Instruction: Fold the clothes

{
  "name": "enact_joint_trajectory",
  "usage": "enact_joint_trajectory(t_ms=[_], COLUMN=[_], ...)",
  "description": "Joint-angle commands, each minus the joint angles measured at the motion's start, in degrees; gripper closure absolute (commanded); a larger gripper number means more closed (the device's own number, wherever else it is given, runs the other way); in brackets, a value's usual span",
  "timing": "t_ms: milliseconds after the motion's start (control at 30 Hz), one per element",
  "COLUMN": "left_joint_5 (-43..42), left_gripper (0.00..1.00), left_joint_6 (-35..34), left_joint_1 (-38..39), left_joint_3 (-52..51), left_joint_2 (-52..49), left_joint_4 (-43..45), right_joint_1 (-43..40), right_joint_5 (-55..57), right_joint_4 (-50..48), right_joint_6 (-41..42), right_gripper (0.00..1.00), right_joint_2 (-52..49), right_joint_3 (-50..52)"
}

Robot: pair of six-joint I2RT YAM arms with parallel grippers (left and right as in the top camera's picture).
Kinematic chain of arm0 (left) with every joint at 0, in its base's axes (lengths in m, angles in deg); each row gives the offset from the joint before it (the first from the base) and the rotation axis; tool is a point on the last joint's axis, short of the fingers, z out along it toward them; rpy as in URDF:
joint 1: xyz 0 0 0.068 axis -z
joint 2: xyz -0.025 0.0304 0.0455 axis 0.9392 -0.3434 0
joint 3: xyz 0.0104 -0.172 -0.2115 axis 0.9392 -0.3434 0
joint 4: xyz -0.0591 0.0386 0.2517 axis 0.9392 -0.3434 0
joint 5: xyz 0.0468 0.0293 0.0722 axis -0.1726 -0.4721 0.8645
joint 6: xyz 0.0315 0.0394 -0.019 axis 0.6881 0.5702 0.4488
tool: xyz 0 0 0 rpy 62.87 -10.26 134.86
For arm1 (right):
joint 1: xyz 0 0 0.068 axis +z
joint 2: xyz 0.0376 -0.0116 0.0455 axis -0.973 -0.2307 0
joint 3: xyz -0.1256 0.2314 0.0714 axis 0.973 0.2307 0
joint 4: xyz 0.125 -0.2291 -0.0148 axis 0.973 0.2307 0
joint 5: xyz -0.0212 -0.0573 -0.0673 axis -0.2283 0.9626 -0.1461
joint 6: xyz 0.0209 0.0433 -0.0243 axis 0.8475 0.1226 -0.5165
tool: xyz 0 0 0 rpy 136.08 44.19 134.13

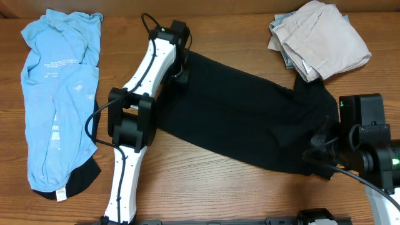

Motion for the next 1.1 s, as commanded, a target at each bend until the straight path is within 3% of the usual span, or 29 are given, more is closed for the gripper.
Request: enact_joint_trajectory(t_ms=[0,267,400,900,1067], left_joint_5=[2.95,5.68,5.05,17.64,20.48], left_gripper=[0.96,0.96,0.96,0.96,0.96], left_joint_6=[-0.5,-0.5,-0.17,-1.68,-2.16], left_joint_1=[-1.53,-3.02,-3.21,-3.28,-3.28], left_joint_3=[8.96,32.89,40.19,41.77,41.53], left_joint_2=[0.0,0.59,5.09,49.29,58.69], left_joint_4=[-3.76,-19.08,-19.74,-19.71,-19.71], right_joint_1=[-0.35,-0.39,-0.39,-0.39,-0.39], right_joint_5=[1.03,0.7,-0.66,-1.18,-1.18], right_joint_4=[-1.57,-6.78,-8.11,2.86,7.54], right_joint_6=[-1.55,-4.68,-7.34,-16.26,-18.03], right_gripper=[0.96,0.96,0.96,0.96,0.96], right_joint_2=[0.26,0.26,0.26,0.26,0.26], right_joint_3=[-0.9,-0.92,-3.1,-42.23,-51.25])
